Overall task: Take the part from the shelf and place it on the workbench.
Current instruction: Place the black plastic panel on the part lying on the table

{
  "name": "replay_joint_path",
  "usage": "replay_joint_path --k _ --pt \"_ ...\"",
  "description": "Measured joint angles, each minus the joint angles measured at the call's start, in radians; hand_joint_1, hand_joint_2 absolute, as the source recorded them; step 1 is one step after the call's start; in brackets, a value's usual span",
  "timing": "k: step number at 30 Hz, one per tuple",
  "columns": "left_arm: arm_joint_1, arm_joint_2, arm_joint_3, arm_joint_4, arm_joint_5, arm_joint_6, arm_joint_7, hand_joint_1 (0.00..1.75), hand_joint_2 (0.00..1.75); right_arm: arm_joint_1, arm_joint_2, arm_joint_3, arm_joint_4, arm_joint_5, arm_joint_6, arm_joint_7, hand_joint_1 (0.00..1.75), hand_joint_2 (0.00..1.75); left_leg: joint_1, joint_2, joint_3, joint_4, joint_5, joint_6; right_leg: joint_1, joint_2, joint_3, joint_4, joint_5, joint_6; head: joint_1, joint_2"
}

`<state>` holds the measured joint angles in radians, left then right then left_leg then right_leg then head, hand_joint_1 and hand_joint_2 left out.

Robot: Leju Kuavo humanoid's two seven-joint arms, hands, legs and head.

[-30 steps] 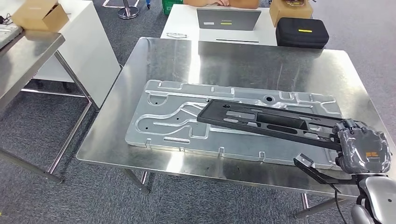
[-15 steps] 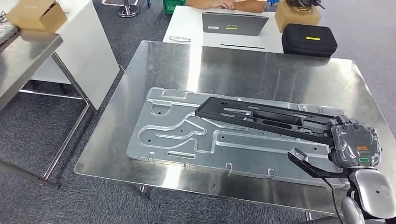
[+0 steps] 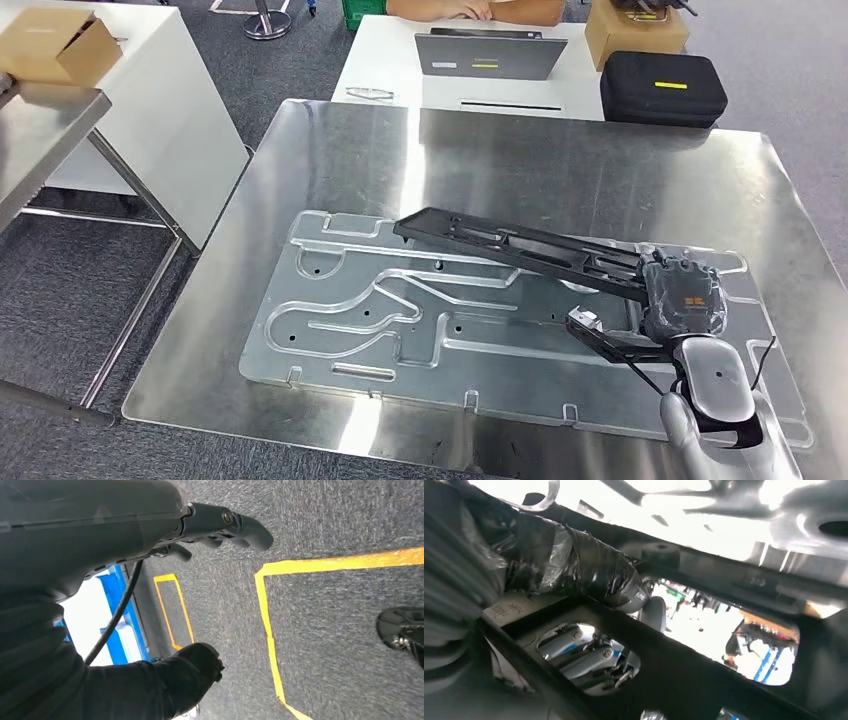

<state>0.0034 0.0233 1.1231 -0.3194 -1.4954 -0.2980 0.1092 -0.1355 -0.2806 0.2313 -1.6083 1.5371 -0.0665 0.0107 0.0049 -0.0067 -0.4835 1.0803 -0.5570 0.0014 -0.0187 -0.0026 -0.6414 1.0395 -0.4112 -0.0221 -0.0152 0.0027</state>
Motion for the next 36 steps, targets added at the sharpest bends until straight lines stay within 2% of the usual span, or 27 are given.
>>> replay_joint_path --k 3,4,5,6,8,9,10,12,15,17,19,20,21,22,24,25,26,27,30,32,34,35,36 --pt "-0.002 0.004 0.0 0.005 0.0 0.001 -0.001 0.0 1.75 -0.003 0.015 0.009 0.026 -0.003 -0.006 -0.002 1.75 1.75 0.001 0.001 -0.119 0.179 -0.076 -0.011 0.002 0.0 0.015 -0.004 -0.014 -0.013 -0.001 0.0" --pt "-0.002 0.004 0.0 0.006 0.0 0.001 -0.001 0.0 1.75 -0.003 0.02 0.01 0.032 -0.003 -0.007 -0.002 1.75 1.75 0.001 0.001 -0.149 0.209 -0.088 -0.011 0.004 0.001 0.02 -0.004 -0.019 -0.014 -0.001 0.0" --pt "-0.001 0.005 0.0 0.007 0.0 0.001 -0.001 0.0 1.75 -0.003 0.023 0.011 0.039 -0.003 -0.008 -0.002 1.75 1.75 0.001 0.001 -0.163 0.207 -0.076 -0.01 0.006 0.001 0.026 -0.004 -0.024 -0.014 -0.001 0.0" --pt "-0.001 0.006 0.0 0.008 0.0 0.001 -0.002 0.0 1.75 -0.003 0.025 0.012 0.044 -0.004 -0.008 -0.003 1.75 1.75 0.001 0.001 -0.16 0.168 -0.039 -0.007 0.008 0.002 0.033 -0.003 -0.029 -0.014 -0.001 0.0" --pt "-0.001 0.01 0.0 0.008 0.0 0.003 -0.006 0.0 1.75 -0.003 0.03 0.013 0.055 -0.012 -0.01 -0.011 1.75 1.75 -0.003 0.001 -0.122 0.036 0.054 0.006 0.012 0.003 0.047 -0.003 -0.037 -0.013 0.0 0.0" --pt "-0.002 0.012 0.0 0.009 0.0 0.004 -0.009 0.0 1.75 -0.004 0.033 0.014 0.061 -0.018 -0.015 -0.018 1.75 1.75 -0.006 0.001 -0.107 -0.018 0.075 0.013 0.013 0.004 0.05 -0.003 -0.04 -0.011 0.0 0.0" --pt "-0.002 0.014 0.0 0.01 0.0 0.005 -0.013 0.0 1.75 -0.004 0.036 0.015 0.068 -0.026 -0.023 -0.027 1.75 1.75 -0.009 0.0 -0.098 -0.05 0.084 0.018 0.014 0.004 0.05 -0.002 -0.042 -0.007 0.0 0.0" --pt "-0.001 0.018 0.0 0.011 0.0 0.008 -0.017 0.0 1.75 -0.004 0.043 0.018 0.081 -0.039 -0.048 -0.046 1.75 1.75 -0.012 -0.001 -0.096 -0.065 0.082 0.026 0.014 0.007 0.05 -0.004 -0.045 0.004 0.0 0.0" --pt "0.002 0.021 0.0 0.012 0.0 0.011 -0.02 0.0 1.75 0.001 0.054 0.026 0.093 -0.051 -0.091 -0.07 1.75 1.75 -0.001 0.003 -0.075 -0.088 0.105 0.035 0.016 0.008 0.053 0.01 -0.06 0.018 0.001 0.0" --pt "0.001 0.02 0.0 0.014 0.0 0.012 -0.022 0.0 1.75 0.005 0.06 0.035 0.093 -0.051 -0.116 -0.077 1.75 1.75 0.002 0.004 -0.069 -0.096 0.11 0.039 0.015 0.007 0.022 0.079 -0.104 0.025 0.002 0.0" --pt "0.001 0.019 0.0 0.014 0.0 0.014 -0.026 0.0 1.75 0.013 0.069 0.046 0.086 -0.048 -0.141 -0.081 1.75 1.75 0.002 0.005 -0.069 -0.095 0.108 0.042 0.009 0.007 -0.039 0.204 -0.164 0.031 0.002 0.0" --pt "0.0 0.018 0.0 0.015 0.0 0.014 -0.029 0.0 1.75 0.019 0.073 0.053 0.08 -0.045 -0.153 -0.084 1.75 1.75 0.002 0.004 -0.068 -0.093 0.106 0.042 0.006 0.006 -0.065 0.253 -0.177 0.034 0.002 0.0" --pt "0.0 0.017 0.0 0.015 0.0 0.015 -0.032 0.0 1.75 0.026 0.075 0.059 0.072 -0.04 -0.165 -0.088 1.75 1.75 0.003 0.004 -0.067 -0.092 0.103 0.041 0.003 0.006 -0.075 0.269 -0.171 0.037 0.002 0.0" --pt "0.001 0.015 0.0 0.015 0.0 0.015 -0.035 0.0 1.75 0.032 0.077 0.066 0.062 -0.035 -0.179 -0.093 1.75 1.75 0.004 0.003 -0.065 -0.089 0.1 0.04 0.001 0.005 -0.066 0.244 -0.146 0.039 0.002 0.0" --pt "0.002 0.011 0.0 0.015 0.0 0.015 -0.039 0.0 1.75 0.04 0.078 0.078 0.042 -0.028 -0.206 -0.103 1.75 1.75 0.005 0.002 -0.06 -0.082 0.09 0.032 -0.004 0.002 -0.005 0.114 -0.075 0.041 0.002 0.0" --pt "0.002 0.01 0.0 0.016 0.0 0.015 -0.041 0.0 1.75 0.042 0.079 0.084 0.034 -0.027 -0.216 -0.105 1.75 1.75 0.003 0.001 -0.06 -0.076 0.084 0.026 -0.003 0.002 0.021 0.056 -0.053 0.039 0.002 0.0" --pt "0.002 0.01 -0.001 0.016 0.0 0.015 -0.042 0.0 1.75 0.044 0.08 0.089 0.027 -0.026 -0.222 -0.107 1.75 1.75 0.002 0.001 -0.061 -0.071 0.08 0.021 -0.002 0.002 0.037 0.021 -0.044 0.035 0.002 0.0" --pt "0.002 0.01 -0.001 0.016 0.0 0.015 -0.044 0.0 1.75 0.047 0.08 0.093 0.022 -0.027 -0.226 -0.109 1.75 1.75 0.0 0.0 -0.062 -0.069 0.077 0.016 0.0 0.002 0.041 0.009 -0.047 0.03 0.002 0.0" --pt "0.002 0.01 -0.001 0.016 0.0 0.015 -0.052 0.0 1.75 0.055 0.081 0.106 0.016 -0.028 -0.228 -0.117 1.75 1.75 0.002 0.0 -0.062 -0.064 0.066 0.0 0.001 0.003 0.045 0.002 -0.047 0.011 0.002 0.0" --pt "0.002 0.01 -0.001 0.016 0.0 0.016 -0.057 0.0 1.75 0.06 0.08 0.117 0.018 -0.031 -0.222 -0.122 1.75 1.75 0.005 0.001 -0.089 0.0 0.024 -0.009 -0.002 0.002 0.05 -0.004 -0.046 -0.001 0.001 0.0" --pt "0.003 0.01 -0.001 0.016 0.0 0.017 -0.064 0.0 1.75 0.068 0.078 0.131 0.024 -0.036 -0.211 -0.124 1.75 1.75 0.007 0.001 -0.155 0.134 -0.039 -0.014 0.0 0.001 0.05 -0.004 -0.048 -0.007 0.0 0.0" --pt "0.003 0.01 -0.001 0.016 0.0 0.017 -0.067 0.0 1.75 0.073 0.077 0.137 0.028 -0.038 -0.207 -0.125 1.75 1.75 0.007 0.002 -0.186 0.193 -0.059 -0.016 0.002 0.001 0.05 -0.004 -0.049 -0.009 0.0 0.0" --pt "0.004 0.01 -0.001 0.016 0.0 0.017 -0.07 0.0 1.75 0.076 0.076 0.142 0.033 -0.039 -0.205 -0.125 1.31 1.31 0.007 0.002 -0.204 0.223 -0.059 -0.015 0.003 0.001 0.051 -0.004 -0.05 -0.01 0.0 0.0"
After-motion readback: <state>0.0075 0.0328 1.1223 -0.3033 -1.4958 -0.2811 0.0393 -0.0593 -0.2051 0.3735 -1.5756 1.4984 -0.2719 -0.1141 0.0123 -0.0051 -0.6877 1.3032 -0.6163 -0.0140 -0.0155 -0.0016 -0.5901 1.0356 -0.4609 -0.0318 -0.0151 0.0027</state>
